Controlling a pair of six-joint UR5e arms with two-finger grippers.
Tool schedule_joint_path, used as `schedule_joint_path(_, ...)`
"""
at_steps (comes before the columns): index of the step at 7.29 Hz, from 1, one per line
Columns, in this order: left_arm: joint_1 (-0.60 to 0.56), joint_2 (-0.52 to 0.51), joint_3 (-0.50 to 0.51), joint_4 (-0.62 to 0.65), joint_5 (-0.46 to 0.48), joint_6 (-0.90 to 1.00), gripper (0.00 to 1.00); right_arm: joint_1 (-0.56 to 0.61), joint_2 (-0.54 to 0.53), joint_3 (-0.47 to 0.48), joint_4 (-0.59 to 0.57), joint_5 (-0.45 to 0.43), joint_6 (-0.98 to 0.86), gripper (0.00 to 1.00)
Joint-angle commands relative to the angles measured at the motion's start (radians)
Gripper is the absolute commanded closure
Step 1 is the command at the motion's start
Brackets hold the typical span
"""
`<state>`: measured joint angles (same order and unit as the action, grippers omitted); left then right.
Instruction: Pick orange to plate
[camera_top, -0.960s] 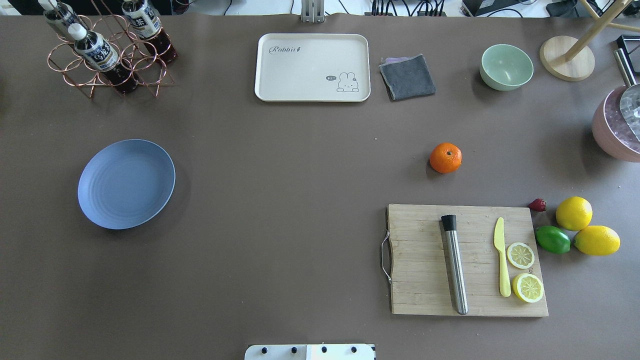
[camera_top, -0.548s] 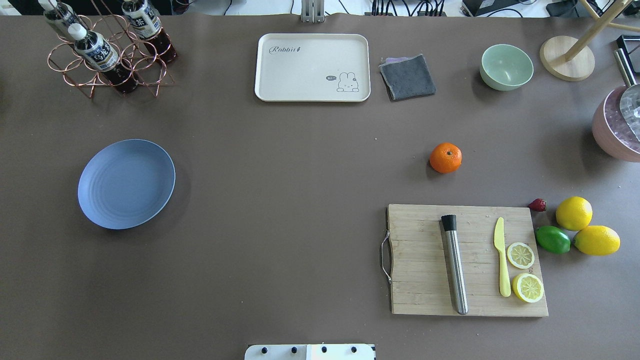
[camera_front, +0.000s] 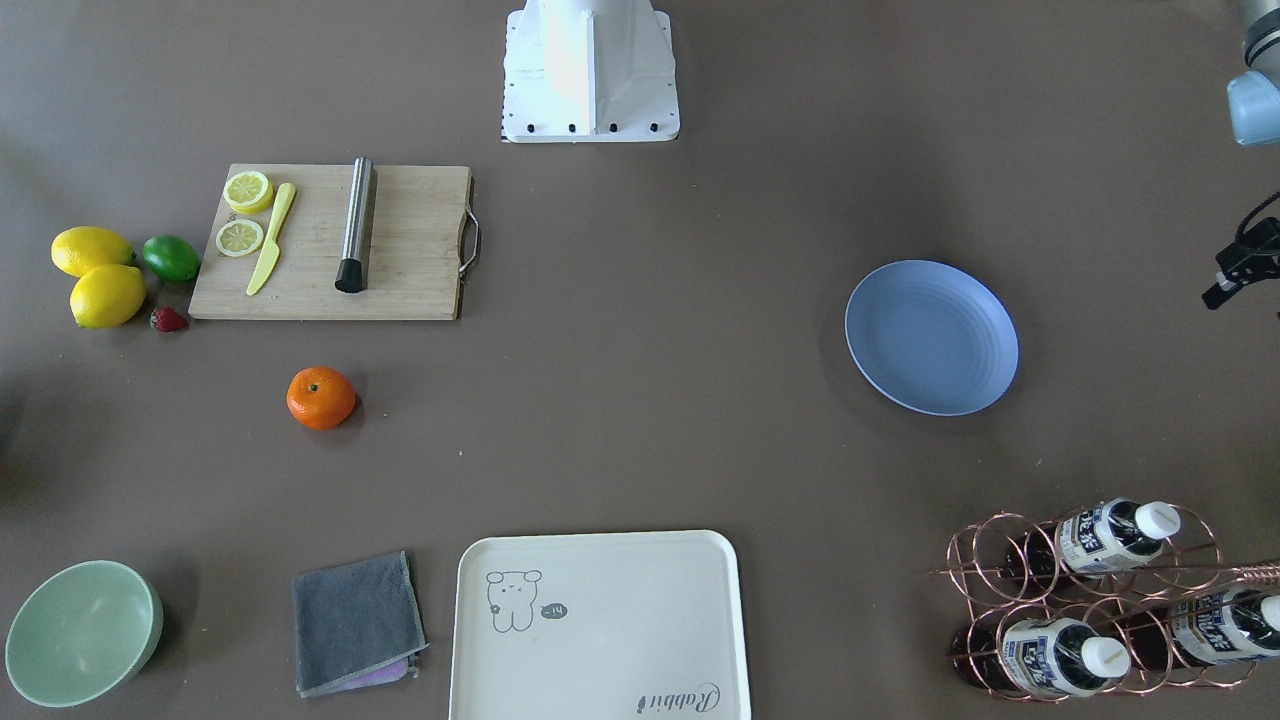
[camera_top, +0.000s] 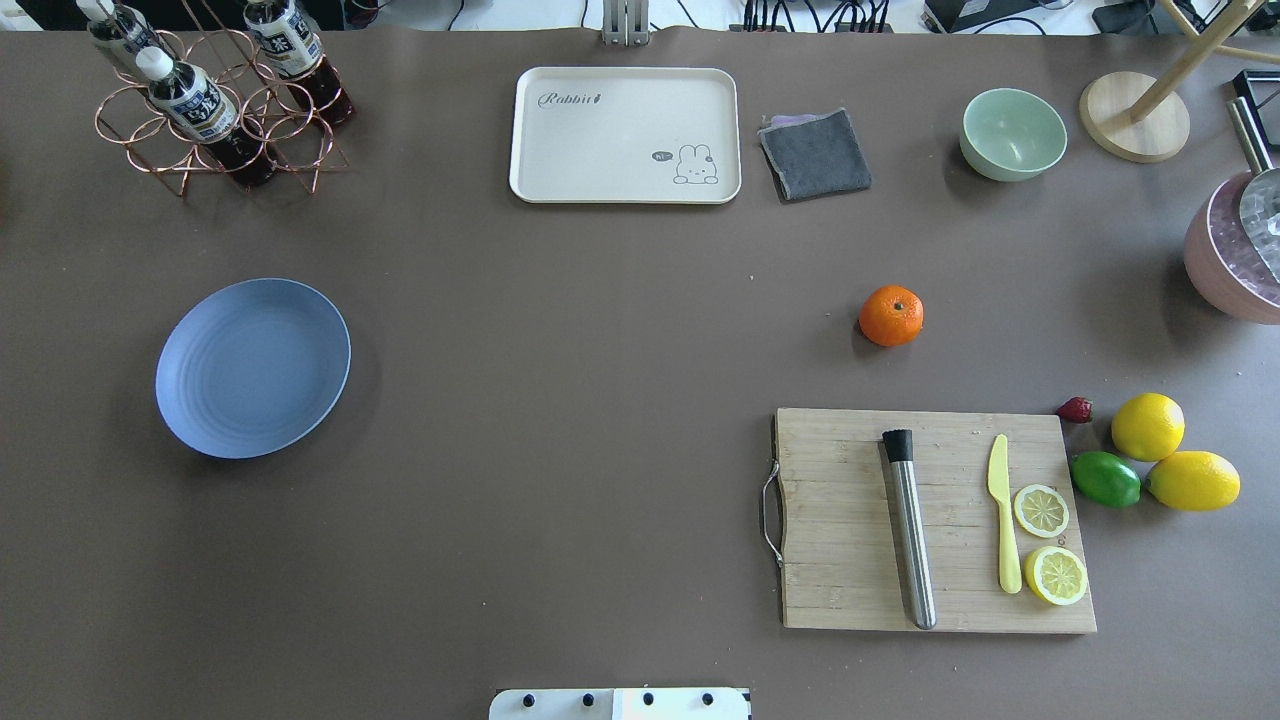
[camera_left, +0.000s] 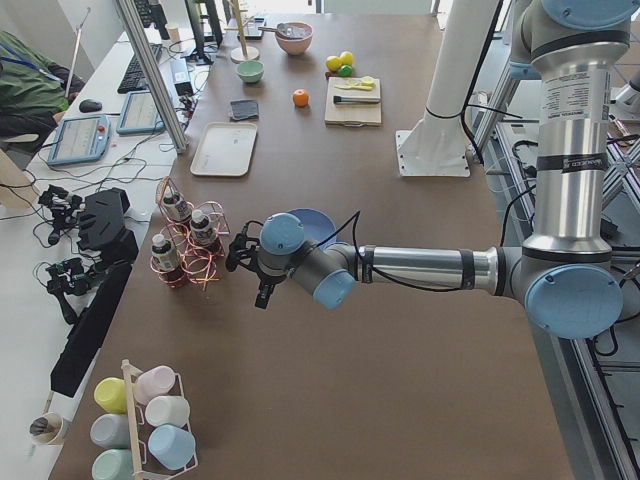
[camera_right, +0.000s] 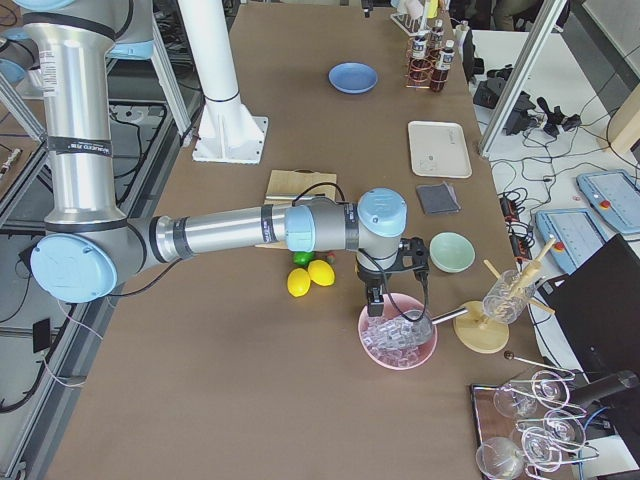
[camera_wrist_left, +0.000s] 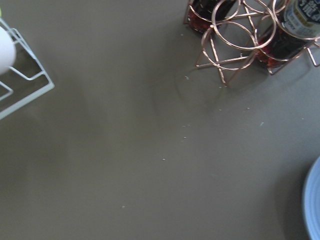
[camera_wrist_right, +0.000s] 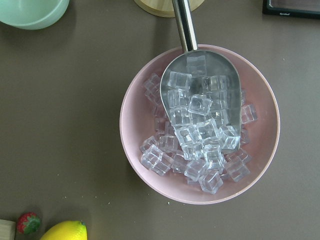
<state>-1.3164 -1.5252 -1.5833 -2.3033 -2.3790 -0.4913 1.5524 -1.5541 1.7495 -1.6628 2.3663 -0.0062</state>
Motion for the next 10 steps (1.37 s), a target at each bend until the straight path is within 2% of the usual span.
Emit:
schedule_joint_path(1, 0.179, -0.001, 0.028, -0.218, 0.099, -0.299, 0.02, -0.012, 0.028, 0.004, 0.0, 0.01, 0.064, 0.0)
schedule_joint_path(3, 0.305, -0.013, 0.026, -0.266, 0.159, -0.428, 0.02, -0.035, 0.049, 0.005, 0.002, 0.011, 0.112, 0.0)
schedule_joint_path(5, 0.389, -0.023, 0.031, -0.268, 0.202, -0.45, 0.02, -0.049, 0.054, 0.019, 0.002, 0.011, 0.144, 0.0)
schedule_joint_path(7, 0.413, -0.024, 0.049, -0.275, 0.215, -0.451, 0.02, -0.057, 0.052, 0.025, 0.002, 0.011, 0.16, 0.0)
schedule_joint_path(9, 0.414, -0.026, 0.1, -0.339, 0.215, -0.449, 0.03, -0.057, 0.052, 0.027, 0.002, 0.013, 0.161, 0.0)
schedule_joint_path(10, 0.414, -0.024, 0.104, -0.344, 0.213, -0.452, 0.08, -0.057, 0.052, 0.03, 0.002, 0.013, 0.161, 0.0)
